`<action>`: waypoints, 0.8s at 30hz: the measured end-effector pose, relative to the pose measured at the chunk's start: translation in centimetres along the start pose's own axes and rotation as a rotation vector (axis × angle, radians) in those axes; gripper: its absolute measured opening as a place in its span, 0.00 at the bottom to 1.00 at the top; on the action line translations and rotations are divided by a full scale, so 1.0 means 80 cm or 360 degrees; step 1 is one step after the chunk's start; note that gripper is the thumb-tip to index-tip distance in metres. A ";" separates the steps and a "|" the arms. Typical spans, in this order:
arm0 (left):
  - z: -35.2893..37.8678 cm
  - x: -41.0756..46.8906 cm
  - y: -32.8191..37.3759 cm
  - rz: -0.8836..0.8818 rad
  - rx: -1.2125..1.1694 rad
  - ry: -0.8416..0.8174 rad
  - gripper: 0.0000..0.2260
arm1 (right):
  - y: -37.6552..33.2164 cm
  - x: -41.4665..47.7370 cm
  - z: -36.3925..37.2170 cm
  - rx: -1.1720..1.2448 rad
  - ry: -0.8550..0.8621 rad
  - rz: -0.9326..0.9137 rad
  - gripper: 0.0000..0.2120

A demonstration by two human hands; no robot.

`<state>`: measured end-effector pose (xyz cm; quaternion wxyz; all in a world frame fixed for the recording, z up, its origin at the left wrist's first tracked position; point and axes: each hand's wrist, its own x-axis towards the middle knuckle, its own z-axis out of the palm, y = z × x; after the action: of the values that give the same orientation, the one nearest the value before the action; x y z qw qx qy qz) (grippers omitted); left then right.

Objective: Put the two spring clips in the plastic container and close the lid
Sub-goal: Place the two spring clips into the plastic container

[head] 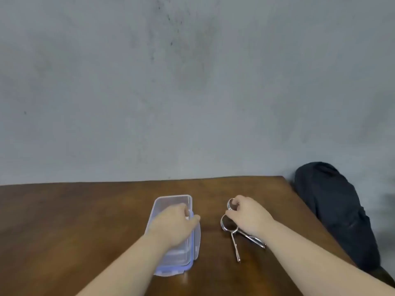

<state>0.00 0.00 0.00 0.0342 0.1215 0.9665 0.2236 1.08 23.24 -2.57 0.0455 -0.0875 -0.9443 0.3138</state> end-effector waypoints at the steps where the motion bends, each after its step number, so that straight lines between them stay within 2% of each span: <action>1: 0.011 -0.007 -0.001 -0.0027 0.0079 -0.0018 0.18 | 0.004 -0.004 0.010 -0.0159 -0.0035 0.0022 0.15; 3: 0.032 -0.016 -0.008 -0.0024 0.0193 -0.0014 0.21 | 0.011 -0.010 0.026 -0.0481 -0.0021 -0.0016 0.22; 6: 0.049 -0.032 -0.014 -0.0013 0.0242 -0.0043 0.21 | 0.012 -0.015 0.047 -0.0725 0.0084 -0.0059 0.23; 9: 0.051 -0.041 -0.016 0.0039 0.0358 0.0018 0.14 | 0.014 -0.015 0.061 -0.0818 0.0025 0.0012 0.23; 14: 0.047 -0.060 -0.022 0.0140 0.0445 0.0037 0.10 | 0.022 -0.018 0.073 -0.0816 -0.0013 0.0121 0.24; 18: 0.043 -0.073 -0.029 0.0183 0.0523 0.0029 0.05 | 0.028 -0.019 0.070 -0.0539 -0.0139 0.0248 0.27; 21: 0.040 -0.080 -0.035 0.0205 0.0580 0.0055 0.04 | 0.033 -0.022 0.061 -0.0400 -0.0238 0.0309 0.21; 22: 0.038 -0.083 -0.037 0.0214 0.0596 0.0066 0.06 | 0.036 -0.022 0.056 -0.0251 -0.0264 0.0343 0.18; 24: 0.039 -0.086 -0.047 0.0256 0.0650 0.0093 0.09 | 0.036 -0.021 0.044 0.0300 -0.0336 0.0418 0.15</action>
<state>6.22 -3.68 -4.35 -0.0371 0.1959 0.9795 0.0288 2.63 23.15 -7.14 -0.0871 -0.1720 -0.8908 0.4115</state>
